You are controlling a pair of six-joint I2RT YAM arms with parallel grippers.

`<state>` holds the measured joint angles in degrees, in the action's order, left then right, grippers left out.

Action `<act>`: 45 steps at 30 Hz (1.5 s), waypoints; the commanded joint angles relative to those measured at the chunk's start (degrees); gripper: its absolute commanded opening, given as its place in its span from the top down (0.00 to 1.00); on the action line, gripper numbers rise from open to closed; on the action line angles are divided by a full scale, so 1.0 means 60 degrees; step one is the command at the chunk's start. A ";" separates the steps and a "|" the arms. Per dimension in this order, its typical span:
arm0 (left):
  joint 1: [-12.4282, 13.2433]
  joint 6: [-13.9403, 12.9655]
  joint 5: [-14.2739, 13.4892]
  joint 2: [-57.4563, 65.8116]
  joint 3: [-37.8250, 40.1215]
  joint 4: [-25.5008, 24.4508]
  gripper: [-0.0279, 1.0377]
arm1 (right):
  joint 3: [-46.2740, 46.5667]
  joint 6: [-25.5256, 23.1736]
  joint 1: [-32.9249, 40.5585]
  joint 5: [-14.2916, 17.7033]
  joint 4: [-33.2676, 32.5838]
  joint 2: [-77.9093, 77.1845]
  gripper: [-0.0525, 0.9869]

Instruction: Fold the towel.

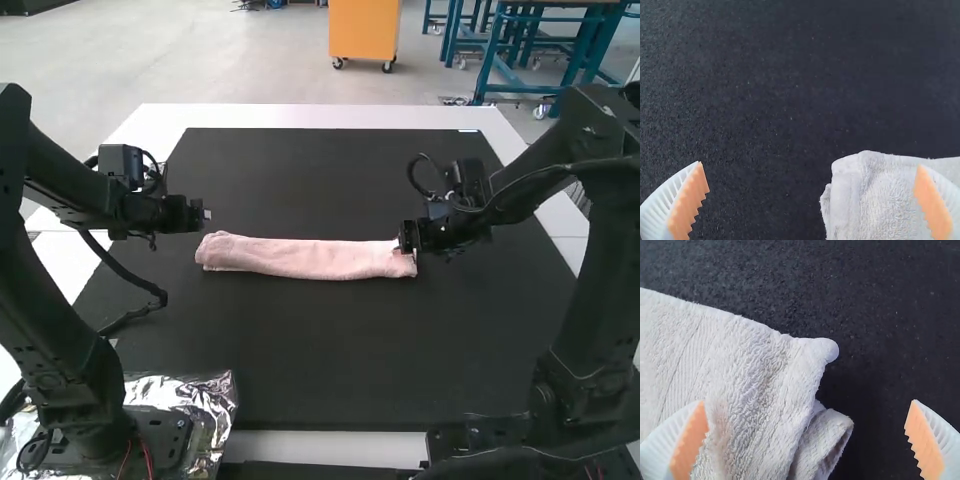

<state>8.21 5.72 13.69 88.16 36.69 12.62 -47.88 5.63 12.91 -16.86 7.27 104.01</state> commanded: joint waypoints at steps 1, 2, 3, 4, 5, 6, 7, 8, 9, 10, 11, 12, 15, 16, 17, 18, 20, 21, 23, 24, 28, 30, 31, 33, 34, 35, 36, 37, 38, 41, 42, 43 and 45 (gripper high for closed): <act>0.0009 0.0087 0.0193 -0.0265 0.0243 0.0006 0.07 | -0.0209 -0.0030 0.0207 0.0071 0.0019 0.0317 0.09; 0.0009 0.0087 0.0208 -0.0265 0.0243 0.0006 0.07 | -0.0224 -0.0015 0.0222 0.0071 0.0019 0.0390 0.11; 0.0009 0.0087 0.0208 -0.0265 0.0228 0.0020 0.07 | -0.0224 -0.0015 0.0237 0.0071 0.0019 0.0449 0.11; 0.0009 0.0087 0.0208 -0.0265 0.0228 0.0006 0.07 | -0.0224 -0.0015 0.0266 0.0071 0.0019 0.0493 0.11; 0.0009 0.0087 0.0223 -0.0279 0.0228 0.0006 0.07 | -0.0224 -0.0015 0.0281 0.0071 0.0019 0.0522 0.11; 0.0009 0.0087 0.0237 -0.0265 0.0228 -0.0009 0.07 | -0.0209 -0.0001 0.0310 0.0057 0.0019 0.0551 0.13; 0.0024 0.0087 0.0237 -0.0265 0.0214 -0.0009 0.07 | -0.0180 0.0014 0.0324 0.0057 0.0019 0.0566 0.20; 0.0038 0.0087 0.0237 -0.0265 0.0214 -0.0009 0.07 | -0.0136 0.0014 0.0339 0.0042 0.0019 0.0595 0.28; 0.0038 0.0087 0.0237 -0.0265 0.0214 -0.0009 0.07 | -0.0092 -0.0001 0.0354 0.0013 0.0049 0.0610 0.39; 0.0038 0.0087 0.0237 -0.0265 0.0199 -0.0024 0.07 | -0.0033 -0.0001 0.0368 -0.0061 0.0107 0.0654 0.52; 0.0053 0.0087 0.0237 -0.0265 0.0214 -0.0053 0.07 | 0.0055 0.0029 0.0412 -0.0163 0.0195 0.0683 0.71; 0.0038 0.0087 0.0252 -0.0279 0.0199 -0.0068 0.07 | 0.0113 0.0102 0.0456 -0.0251 0.0312 0.0713 0.94; 0.0053 0.0087 0.0296 -0.0367 0.0184 -0.0155 0.07 | 0.0201 0.0117 0.0486 -0.0266 0.0341 0.0669 0.97; 0.0053 0.0087 0.0311 -0.0396 0.0199 -0.0155 0.07 | 0.0216 0.0117 0.0456 -0.0280 0.0327 0.0625 0.97; 0.0053 0.0087 0.0311 -0.0426 0.0184 -0.0170 0.07 | 0.0201 0.0117 0.0427 -0.0280 0.0254 0.0522 0.97; 0.0038 0.0058 0.0311 -0.0470 0.0199 -0.0170 0.07 | 0.0157 0.0102 0.0427 -0.0280 0.0107 0.0332 0.97; 0.0009 0.0000 0.0296 -0.0558 0.0214 -0.0185 0.07 | 0.0084 0.0073 0.0398 -0.0354 -0.0200 -0.0210 0.97; 0.0009 -0.0044 0.0296 -0.0602 0.0228 -0.0185 0.07 | 0.0069 0.0058 0.0339 -0.0368 -0.0318 -0.0533 0.97; 0.0009 -0.0118 0.0281 -0.0689 0.0272 -0.0141 0.07 | 0.0055 -0.0074 0.0266 -0.0398 -0.0391 -0.1060 0.97; 0.0009 -0.0147 0.0281 -0.0704 0.0302 -0.0141 0.07 | -0.0018 -0.0176 0.0281 -0.0412 -0.0406 -0.1250 0.97; 0.0053 -0.0264 0.0237 -0.0719 0.0345 -0.0112 0.07 | -0.0429 -0.0499 0.0544 -0.0573 -0.0713 -0.1470 0.97; 0.0053 -0.0264 0.0237 -0.0719 0.0345 -0.0053 0.07 | -0.0648 -0.0748 0.0808 -0.0647 -0.0713 -0.1382 0.97; 0.0053 -0.0264 0.0237 -0.0733 0.0345 -0.0024 0.07 | -0.0751 -0.0835 0.0969 -0.0632 -0.0713 -0.1294 0.97; 0.0097 -0.0264 0.0223 -0.0792 0.0345 0.0020 0.07 | -0.1058 -0.0953 0.1335 -0.0632 -0.0713 -0.1060 0.97; 0.0141 -0.0249 0.0223 -0.0836 0.0345 0.0035 0.07 | -0.1190 -0.1055 0.1526 -0.0632 -0.0713 -0.0913 0.97; 0.0200 -0.0235 0.0223 -0.0894 0.0331 0.0064 0.07 | -0.1337 -0.1128 0.1701 -0.0632 -0.0713 -0.0767 0.97; 0.0258 -0.0235 0.0223 -0.0938 0.0316 0.0094 0.07 | -0.1483 -0.1187 0.1877 -0.0617 -0.0713 -0.0635 0.97; 0.0317 -0.0235 0.0223 -0.0982 0.0302 0.0137 0.07 | -0.1615 -0.1231 0.2038 -0.0603 -0.0713 -0.0503 0.97; 0.0390 -0.0235 0.0223 -0.1026 0.0302 0.0152 0.07 | -0.1747 -0.1348 0.2214 -0.0603 -0.0713 -0.0386 0.97; 0.0522 -0.0249 0.0223 -0.1056 0.0316 0.0211 0.07 | -0.2128 -0.1627 0.2624 -0.0617 -0.0699 -0.0020 0.97; 0.0536 -0.0264 0.0223 -0.1056 0.0345 0.0211 0.07 | -0.2260 -0.1656 0.2771 -0.0603 -0.0699 0.0097 0.97; 0.0566 -0.0249 0.0223 -0.1056 0.0345 0.0211 0.07 | -0.2391 -0.1656 0.2903 -0.0617 -0.0684 0.0244 0.97; 0.0595 -0.0264 0.0164 -0.1085 0.0345 0.0225 0.07 | -0.2655 -0.1685 0.3181 -0.0632 -0.0669 0.0493 0.97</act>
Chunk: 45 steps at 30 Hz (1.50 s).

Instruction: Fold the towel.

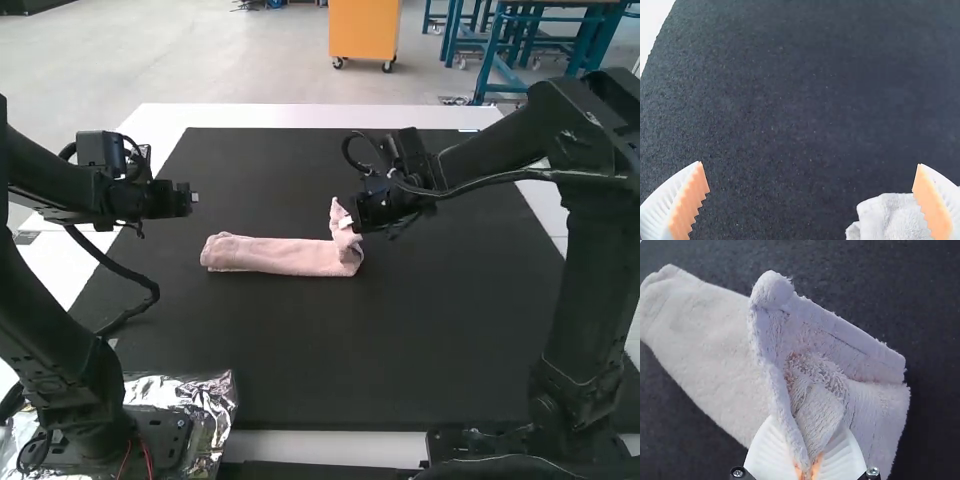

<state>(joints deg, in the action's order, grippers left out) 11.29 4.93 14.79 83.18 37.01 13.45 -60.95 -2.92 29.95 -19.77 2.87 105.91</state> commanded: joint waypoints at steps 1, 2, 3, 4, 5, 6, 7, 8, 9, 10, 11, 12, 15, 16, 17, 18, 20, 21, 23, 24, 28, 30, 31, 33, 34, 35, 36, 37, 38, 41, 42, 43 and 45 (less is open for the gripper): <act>0.0096 -0.0133 -0.0033 -0.0254 0.0262 0.0087 0.07 | -0.0623 -0.0261 0.0486 -0.0147 0.0078 0.0293 0.97; 0.0111 -0.0133 -0.0047 -0.0269 0.0247 0.0102 0.07 | -0.0740 -0.0275 0.0618 -0.0147 0.0092 0.0410 0.97; 0.0125 -0.0133 -0.0047 -0.0269 0.0232 0.0087 0.07 | -0.0872 -0.0349 0.0779 -0.0133 0.0107 0.0513 0.97; 0.0140 -0.0148 -0.0047 -0.0269 0.0218 0.0087 0.07 | -0.1004 -0.0378 0.0925 -0.0133 0.0166 0.0645 0.97; 0.0169 -0.0162 -0.0047 -0.0269 0.0203 0.0087 0.07 | -0.1136 -0.0407 0.1057 -0.0118 0.0195 0.0747 0.97; 0.0213 -0.0162 -0.0047 -0.0269 0.0174 0.0102 0.07 | -0.1297 -0.0422 0.1175 -0.0118 0.0209 0.0879 0.97; 0.0243 -0.0192 -0.0047 -0.0269 0.0159 0.0116 0.07 | -0.1444 -0.0422 0.1277 -0.0118 0.0209 0.0996 0.97; 0.0257 -0.0206 -0.0047 -0.0269 0.0144 0.0131 0.07 | -0.1619 -0.0422 0.1365 -0.0118 0.0209 0.1128 0.97; 0.0286 -0.0206 -0.0047 -0.0269 0.0115 0.0160 0.07 | -0.1780 -0.0437 0.1453 -0.0118 0.0209 0.1245 0.97; 0.0301 -0.0206 -0.0047 -0.0269 0.0115 0.0189 0.07 | -0.1927 -0.0437 0.1541 -0.0118 0.0209 0.1362 0.97; 0.0301 -0.0206 -0.0047 -0.0269 0.0100 0.0189 0.07 | -0.2073 -0.0451 0.1629 -0.0118 0.0195 0.1465 0.97; 0.0301 -0.0206 -0.0047 -0.0269 0.0086 0.0189 0.07 | -0.2249 -0.0466 0.1716 -0.0118 0.0195 0.1597 0.97; 0.0301 -0.0221 -0.0062 -0.0269 0.0013 0.0248 0.07 | -0.2747 -0.0466 0.1922 -0.0104 0.0180 0.1978 0.97; 0.0301 -0.0206 -0.0062 -0.0269 -0.0031 0.0321 0.07 | -0.2894 -0.0466 0.1980 -0.0104 0.0166 0.2109 0.97; 0.0301 -0.0192 -0.0062 -0.0269 -0.0061 0.0380 0.07 | -0.3040 -0.0466 0.2039 -0.0104 0.0151 0.2227 0.97; 0.0301 -0.0192 -0.0062 -0.0269 -0.0090 0.0439 0.07 | -0.3201 -0.0466 0.2097 -0.0089 0.0151 0.2358 0.97; 0.0301 -0.0192 -0.0062 -0.0269 -0.0163 0.0556 0.07 | -0.3509 -0.0480 0.2200 -0.0074 0.0107 0.2607 0.97; 0.0301 -0.0192 -0.0062 -0.0269 -0.0193 0.0614 0.07 | -0.3655 -0.0480 0.2244 -0.0060 0.0063 0.2710 0.97; 0.0301 -0.0192 -0.0062 -0.0254 -0.0251 0.0688 0.07 | -0.3934 -0.0495 0.2390 -0.0045 -0.0010 0.2930 0.97; 0.0316 -0.0192 -0.0062 -0.0254 -0.0280 0.0702 0.07 | -0.4066 -0.0495 0.2449 -0.0045 -0.0040 0.3032 0.97; 0.0316 -0.0192 -0.0062 -0.0254 -0.0324 0.0746 0.07 | -0.4578 -0.0524 0.2683 -0.0045 -0.0157 0.3355 0.97; 0.0316 -0.0206 -0.0062 -0.0240 -0.0324 0.0746 0.07 | -0.4813 -0.0539 0.2786 -0.0030 -0.0186 0.3545 0.97; 0.0301 -0.0206 -0.0062 -0.0240 -0.0339 0.0746 0.07 | -0.4930 -0.0524 0.2844 -0.0030 -0.0215 0.3648 0.97; 0.0316 -0.0192 -0.0062 -0.0240 -0.0339 0.0775 0.07 | -0.5120 -0.0539 0.2932 -0.0030 -0.0274 0.3823 0.97; 0.0301 -0.0192 -0.0062 -0.0240 -0.0339 0.0805 0.07 | -0.5223 -0.0539 0.2976 -0.0030 -0.0318 0.3897 0.97; 0.0316 -0.0192 -0.0062 -0.0240 -0.0324 0.0805 0.07 | -0.5325 -0.0524 0.3006 -0.0030 -0.0376 0.3970 0.97; 0.0316 -0.0192 -0.0062 -0.0240 -0.0324 0.0819 0.07 | -0.5413 -0.0539 0.3050 -0.0030 -0.0406 0.4043 0.97; 0.0301 -0.0192 -0.0062 -0.0240 -0.0324 0.0834 0.07 | -0.5487 -0.0568 0.3079 -0.0030 -0.0406 0.4116 0.97; 0.0301 -0.0177 -0.0062 -0.0240 -0.0324 0.0849 0.07 | -0.5574 -0.0612 0.3093 -0.0030 -0.0406 0.4190 0.97; 0.0316 -0.0162 -0.0077 -0.0240 -0.0339 0.0834 0.07 | -0.5853 -0.0715 0.3123 -0.0060 -0.0376 0.4321 0.94; 0.0316 -0.0148 -0.0077 -0.0240 -0.0354 0.0863 0.07 | -0.5955 -0.0744 0.3123 -0.0060 -0.0347 0.4365 0.93; 0.0301 -0.0148 -0.0106 -0.0240 -0.0368 0.0907 0.07 | -0.6072 -0.0803 0.3152 -0.0060 -0.0347 0.4424 0.85; 0.0301 -0.0148 -0.0106 -0.0240 -0.0368 0.0922 0.07 | -0.6395 -0.0876 0.3255 -0.0045 -0.0406 0.4526 0.58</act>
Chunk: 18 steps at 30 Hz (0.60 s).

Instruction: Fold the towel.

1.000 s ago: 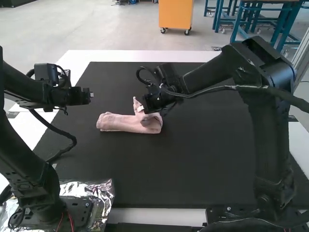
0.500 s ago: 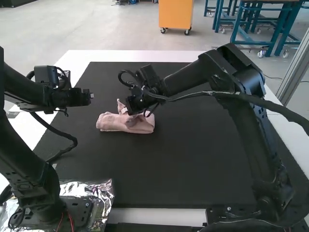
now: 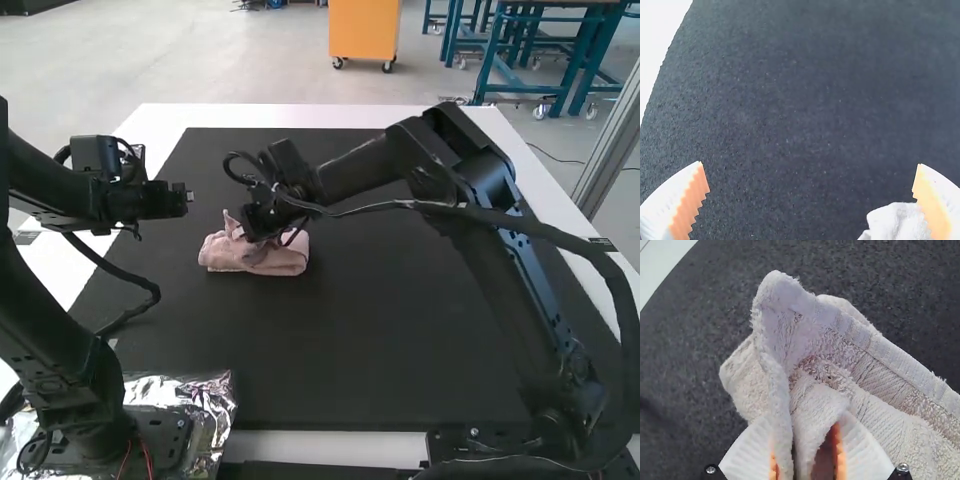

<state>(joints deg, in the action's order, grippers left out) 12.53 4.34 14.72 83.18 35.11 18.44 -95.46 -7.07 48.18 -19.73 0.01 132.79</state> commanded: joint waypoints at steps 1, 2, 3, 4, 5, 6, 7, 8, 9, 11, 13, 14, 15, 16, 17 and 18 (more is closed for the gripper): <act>0.0093 -0.0035 -0.0110 -0.0240 -0.0051 0.0106 0.07 | -0.0789 -0.0184 0.0246 -0.0067 -0.0075 0.0075 0.49; 0.0108 -0.0035 -0.0124 -0.0254 -0.0051 0.0091 0.07 | -0.0892 -0.0125 0.0246 -0.0169 -0.0207 0.0075 0.42; 0.0093 -0.0020 -0.0183 -0.0254 -0.0037 0.0091 0.07 | -0.0980 -0.0125 0.0260 -0.0272 -0.0207 0.0060 0.35; 0.0093 -0.0005 -0.0212 -0.0269 -0.0051 0.0091 0.07 | -0.1068 -0.0155 0.0260 -0.0360 -0.0236 0.0060 0.28; 0.0093 0.0024 -0.0256 -0.0269 -0.0037 0.0091 0.07 | -0.1155 -0.0155 0.0275 -0.0418 -0.0295 0.0031 0.21; 0.0108 0.0039 -0.0285 -0.0269 -0.0022 0.0077 0.07 | -0.1258 -0.0155 0.0275 -0.0448 -0.0412 0.0002 0.16; 0.0123 0.0039 -0.0315 -0.0284 -0.0022 0.0077 0.07 | -0.1360 -0.0155 0.0260 -0.0477 -0.0544 -0.0042 0.13; 0.0152 0.0053 -0.0329 -0.0313 -0.0022 0.0062 0.07 | -0.1478 -0.0125 0.0246 -0.0580 -0.0734 -0.0145 0.12; 0.0181 0.0053 -0.0344 -0.0342 -0.0022 0.0062 0.07 | -0.1566 -0.0111 0.0216 -0.0697 -0.0983 -0.0277 0.12; 0.0225 0.0068 -0.0344 -0.0372 -0.0022 0.0062 0.07 | -0.1610 -0.0096 0.0070 -0.0682 -0.1159 -0.0584 0.12; 0.0240 0.0068 -0.0344 -0.0401 -0.0007 0.0047 0.07 | -0.1492 -0.0096 -0.0194 -0.0682 -0.1188 -0.0833 0.16; 0.0225 0.0068 -0.0344 -0.0401 -0.0022 0.0047 0.07 | -0.1360 -0.0096 -0.0340 -0.0858 -0.1203 -0.0921 0.33; 0.0211 0.0068 -0.0344 -0.0430 -0.0022 0.0047 0.07 | -0.1170 -0.0096 -0.0487 -0.1019 -0.1188 -0.0994 0.53; 0.0211 0.0068 -0.0344 -0.0430 -0.0022 0.0047 0.07 | -0.0877 -0.0125 -0.0618 -0.1063 -0.0925 -0.1082 0.75; 0.0196 0.0068 -0.0344 -0.0445 -0.0022 0.0033 0.07 | -0.0569 -0.0111 -0.0736 -0.1195 -0.0515 -0.1185 0.98; 0.0196 0.0068 -0.0344 -0.0459 -0.0007 0.0033 0.07 | -0.0276 -0.0184 -0.0838 -0.1195 -0.0251 -0.1243 0.97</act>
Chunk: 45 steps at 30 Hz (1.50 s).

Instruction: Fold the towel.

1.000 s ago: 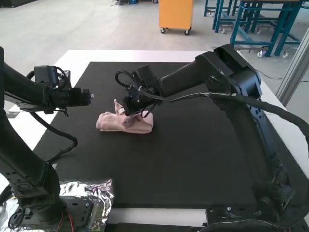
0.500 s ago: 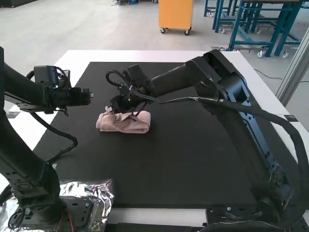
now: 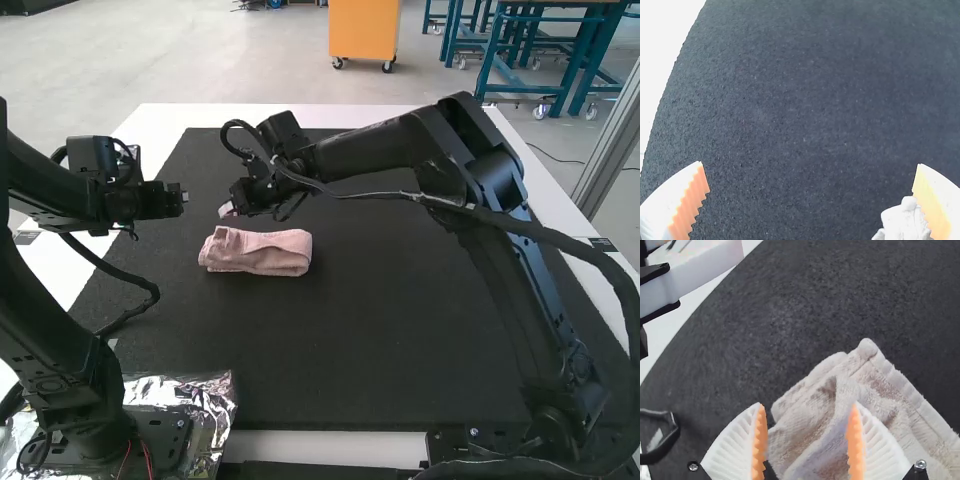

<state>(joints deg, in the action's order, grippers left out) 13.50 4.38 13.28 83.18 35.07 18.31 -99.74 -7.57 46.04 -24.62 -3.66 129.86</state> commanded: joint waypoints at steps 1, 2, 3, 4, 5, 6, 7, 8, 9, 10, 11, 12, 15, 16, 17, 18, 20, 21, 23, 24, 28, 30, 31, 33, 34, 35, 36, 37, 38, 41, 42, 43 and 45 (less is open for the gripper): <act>0.0036 0.0061 -0.0104 -0.0474 0.0000 0.0055 0.07 | 0.0672 -0.0085 -0.0525 -0.0379 0.0552 -0.0799 0.97; 0.0036 0.0061 -0.0104 -0.0474 0.0000 0.0069 0.07 | 0.0877 -0.0027 -0.0569 -0.0393 0.0654 -0.0814 0.97; 0.0021 0.0061 -0.0104 -0.0474 0.0000 0.0069 0.07 | 0.1082 0.0046 -0.0569 -0.0393 0.0727 -0.0828 0.97; 0.0021 0.0061 -0.0104 -0.0474 0.0000 0.0084 0.07 | 0.1302 0.0105 -0.0584 -0.0408 0.0815 -0.0843 0.97; 0.0021 0.0061 -0.0104 -0.0474 0.0014 0.0084 0.07 | 0.1507 0.0134 -0.0598 -0.0423 0.0903 -0.0843 0.97; 0.0021 0.0061 -0.0104 -0.0474 0.0014 0.0084 0.07 | 0.1697 0.0134 -0.0613 -0.0481 0.1035 -0.0828 0.97; 0.0021 0.0061 -0.0104 -0.0474 0.0014 0.0084 0.07 | 0.1888 0.0134 -0.0598 -0.0584 0.1196 -0.0828 0.97; 0.0006 0.0061 -0.0104 -0.0474 0.0014 0.0084 0.07 | 0.2093 0.0134 -0.0569 -0.0599 0.1372 -0.0828 0.97; 0.0021 0.0061 -0.0104 -0.0474 0.0014 0.0084 0.07 | 0.2269 0.0120 -0.0554 -0.0599 0.1606 -0.0828 0.97; 0.0006 0.0061 -0.0104 -0.0474 0.0014 0.0084 0.07 | 0.2430 0.0105 -0.0540 -0.0599 0.1811 -0.0814 0.97; 0.0021 0.0061 -0.0104 -0.0474 0.0014 0.0084 0.07 | 0.2547 0.0090 -0.0525 -0.0599 0.1958 -0.0799 0.97; 0.0021 0.0061 -0.0104 -0.0474 0.0014 0.0084 0.07 | 0.2649 0.0061 -0.0481 -0.0599 0.2104 -0.0755 0.97; 0.0021 0.0061 -0.0104 -0.0474 0.0014 0.0113 0.07 | 0.2708 0.0017 -0.0393 -0.0628 0.2368 -0.0579 0.97; 0.0021 0.0061 -0.0104 -0.0474 0.0014 0.0113 0.07 | 0.2708 0.0017 -0.0364 -0.0657 0.2427 -0.0506 0.97; 0.0006 0.0061 -0.0104 -0.0459 0.0014 0.0113 0.07 | 0.2708 -0.0041 -0.0335 -0.0657 0.2573 -0.0462 0.97; 0.0021 0.0061 -0.0104 -0.0474 0.0014 0.0128 0.07 | 0.2708 -0.0173 -0.0320 -0.0657 0.2734 -0.0389 0.97; 0.0006 0.0061 -0.0104 -0.0474 0.0014 0.0142 0.07 | 0.2664 -0.0334 -0.0247 -0.0642 0.2998 -0.0272 0.97; 0.0006 0.0061 -0.0104 -0.0474 0.0014 0.0157 0.07 | 0.2649 -0.0437 -0.0203 -0.0657 0.3159 -0.0213 0.97; 0.0006 0.0061 -0.0104 -0.0474 0.0014 0.0186 0.07 | 0.2620 -0.0583 -0.0159 -0.0657 0.3423 -0.0052 0.97; 0.0006 0.0061 -0.0104 -0.0459 0.0014 0.0186 0.07 | 0.2605 -0.0642 -0.0144 -0.0657 0.3613 0.0036 0.97; 0.0006 0.0061 -0.0104 -0.0459 0.0044 0.0142 0.07 | 0.2415 -0.0935 -0.0056 -0.0760 0.4199 0.0461 0.97; 0.0006 0.0061 -0.0104 -0.0459 0.0029 0.0157 0.07 | 0.2254 -0.0979 -0.0012 -0.0774 0.4316 0.0695 0.97; 0.0006 0.0061 -0.0104 -0.0474 0.0014 0.0172 0.07 | 0.2166 -0.1008 0.0046 -0.0774 0.4316 0.0798 0.97; 0.0006 0.0061 -0.0104 -0.0474 0.0014 0.0142 0.07 | 0.1990 -0.1023 0.0149 -0.0774 0.4346 0.0959 0.97; 0.0006 0.0061 -0.0104 -0.0474 0.0014 0.0142 0.07 | 0.1932 -0.1038 0.0178 -0.0789 0.4404 0.1032 0.97; 0.0006 0.0061 -0.0104 -0.0474 0.0014 0.0142 0.07 | 0.1873 -0.1038 0.0222 -0.0789 0.4463 0.1120 0.97; 0.0006 0.0061 -0.0104 -0.0474 0.0014 0.0128 0.07 | 0.1800 -0.1038 0.0251 -0.0789 0.4536 0.1222 0.97; 0.0006 0.0061 -0.0104 -0.0459 0.0014 0.0099 0.07 | 0.1741 -0.1052 0.0280 -0.0789 0.4565 0.1325 0.97; 0.0006 0.0061 -0.0104 -0.0474 0.0029 0.0084 0.07 | 0.1653 -0.1082 0.0324 -0.0789 0.4609 0.1442 0.97; 0.0006 0.0061 -0.0104 -0.0474 0.0000 0.0069 0.07 | 0.1448 -0.1067 0.0442 -0.0789 0.4624 0.1750 0.97; 0.0006 0.0061 -0.0104 -0.0474 0.0000 0.0069 0.07 | 0.1404 -0.1067 0.0471 -0.0789 0.4638 0.1852 0.97; 0.0021 0.0061 -0.0104 -0.0474 -0.0015 0.0055 0.07 | 0.1346 -0.1067 0.0515 -0.0789 0.4668 0.1940 0.97; 0.0036 0.0046 -0.0104 -0.0474 -0.0044 0.0055 0.07 | 0.1214 -0.1082 0.0559 -0.0789 0.4756 0.2160 0.97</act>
<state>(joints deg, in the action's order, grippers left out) 13.50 4.38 13.26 83.18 35.07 18.35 -90.48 -13.52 48.29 -28.38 24.12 141.40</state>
